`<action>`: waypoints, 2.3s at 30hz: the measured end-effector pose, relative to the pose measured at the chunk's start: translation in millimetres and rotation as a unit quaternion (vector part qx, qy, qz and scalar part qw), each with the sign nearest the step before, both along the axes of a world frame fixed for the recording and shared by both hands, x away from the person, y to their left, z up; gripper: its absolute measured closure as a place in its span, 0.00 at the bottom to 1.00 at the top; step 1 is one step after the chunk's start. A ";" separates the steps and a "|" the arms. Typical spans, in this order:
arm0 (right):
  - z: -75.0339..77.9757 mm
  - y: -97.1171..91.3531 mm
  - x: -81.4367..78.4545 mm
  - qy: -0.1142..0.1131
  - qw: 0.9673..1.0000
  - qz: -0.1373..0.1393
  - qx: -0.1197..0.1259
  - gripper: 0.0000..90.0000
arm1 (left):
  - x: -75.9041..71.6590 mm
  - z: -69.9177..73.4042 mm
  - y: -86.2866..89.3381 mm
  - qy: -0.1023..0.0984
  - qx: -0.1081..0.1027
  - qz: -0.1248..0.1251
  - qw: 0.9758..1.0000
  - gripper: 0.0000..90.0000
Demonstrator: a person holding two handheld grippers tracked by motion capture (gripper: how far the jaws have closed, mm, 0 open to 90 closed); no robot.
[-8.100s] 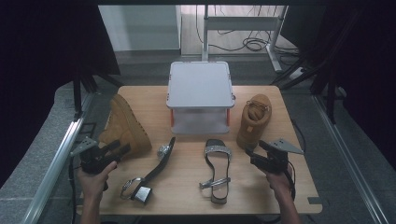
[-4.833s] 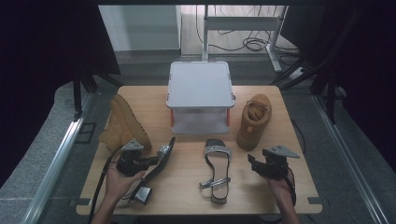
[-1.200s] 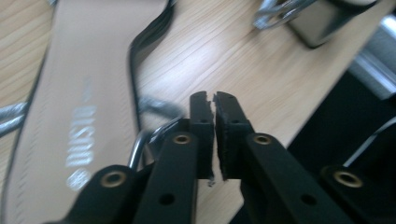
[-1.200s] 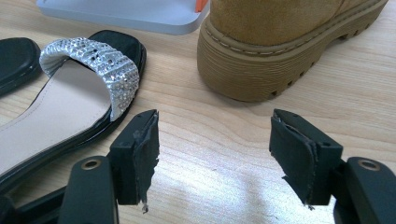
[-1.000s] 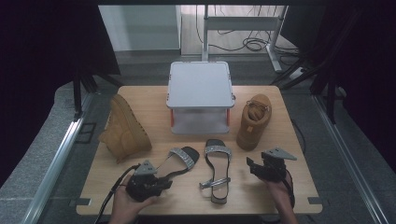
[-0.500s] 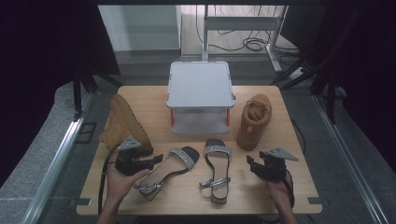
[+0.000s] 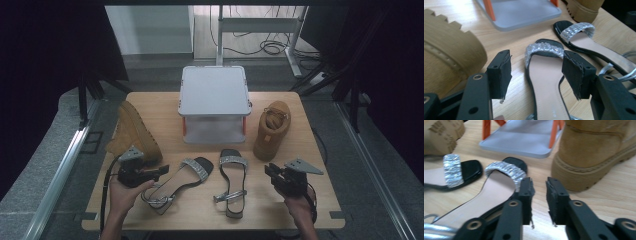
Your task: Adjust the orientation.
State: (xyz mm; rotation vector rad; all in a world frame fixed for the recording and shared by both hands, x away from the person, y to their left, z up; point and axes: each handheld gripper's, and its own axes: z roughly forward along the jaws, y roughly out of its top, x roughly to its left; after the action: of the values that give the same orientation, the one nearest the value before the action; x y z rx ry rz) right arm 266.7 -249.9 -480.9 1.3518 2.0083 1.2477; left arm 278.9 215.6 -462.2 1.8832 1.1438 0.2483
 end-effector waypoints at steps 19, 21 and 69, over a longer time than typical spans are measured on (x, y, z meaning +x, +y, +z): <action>27.1 60.2 -41.3 -0.024 0.992 0.124 0.004 0.99 | -3.5 6.1 -1.3 -0.005 0.005 -0.003 1.000 0.43; 27.9 68.3 -44.3 -0.025 0.990 0.136 0.004 0.99 | -3.8 5.4 -0.4 -0.003 0.006 0.000 1.000 0.43; -27.0 134.3 -75.0 0.021 0.973 0.190 -0.125 1.00 | -8.4 -1.3 9.2 0.019 0.014 0.017 1.000 0.42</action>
State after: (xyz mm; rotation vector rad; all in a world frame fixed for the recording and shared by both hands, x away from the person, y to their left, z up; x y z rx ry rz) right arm 191.7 -115.6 -508.0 0.9098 2.4402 1.0712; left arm 270.5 224.9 -463.5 1.9019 1.2049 0.2499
